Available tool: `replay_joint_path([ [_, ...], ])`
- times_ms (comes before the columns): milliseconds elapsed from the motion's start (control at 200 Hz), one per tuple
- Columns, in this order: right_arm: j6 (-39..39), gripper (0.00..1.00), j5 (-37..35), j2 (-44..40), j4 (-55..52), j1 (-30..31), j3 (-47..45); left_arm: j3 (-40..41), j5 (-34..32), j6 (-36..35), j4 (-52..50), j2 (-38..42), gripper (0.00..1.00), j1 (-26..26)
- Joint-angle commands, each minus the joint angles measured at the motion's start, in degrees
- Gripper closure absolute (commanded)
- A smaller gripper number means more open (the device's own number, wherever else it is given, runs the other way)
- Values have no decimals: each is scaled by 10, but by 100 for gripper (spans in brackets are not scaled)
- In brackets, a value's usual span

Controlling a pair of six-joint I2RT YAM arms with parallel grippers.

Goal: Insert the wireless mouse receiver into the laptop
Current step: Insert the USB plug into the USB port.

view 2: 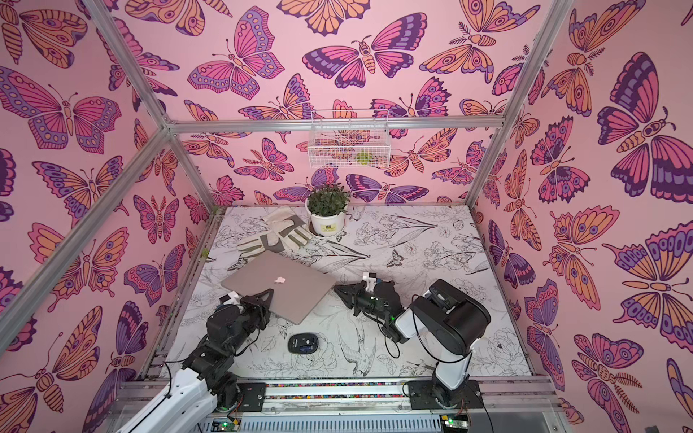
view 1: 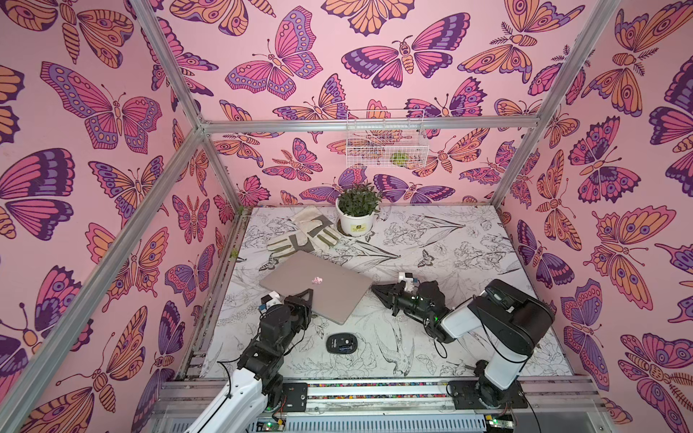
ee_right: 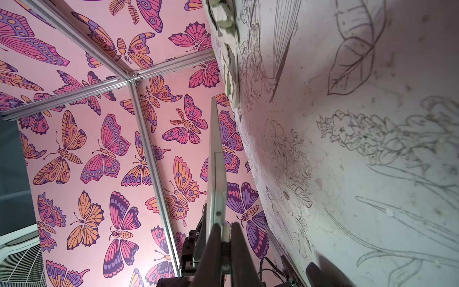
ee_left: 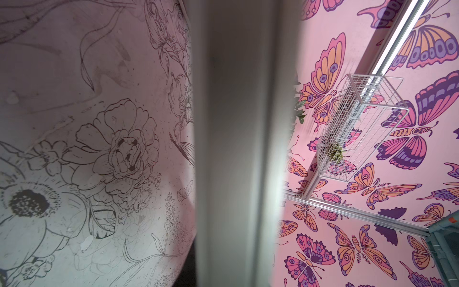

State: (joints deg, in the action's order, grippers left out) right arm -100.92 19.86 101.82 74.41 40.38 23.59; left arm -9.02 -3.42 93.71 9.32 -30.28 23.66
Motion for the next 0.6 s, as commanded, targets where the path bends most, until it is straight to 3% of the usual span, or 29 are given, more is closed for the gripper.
replay_joint_path([
  [0,-5,100,6,-10,10,6,13,-13,1,-12,103,13,100,3],
  [596,-7,100,-4,-29,10,7,-2,-9,0,-13,103,18,100,3],
])
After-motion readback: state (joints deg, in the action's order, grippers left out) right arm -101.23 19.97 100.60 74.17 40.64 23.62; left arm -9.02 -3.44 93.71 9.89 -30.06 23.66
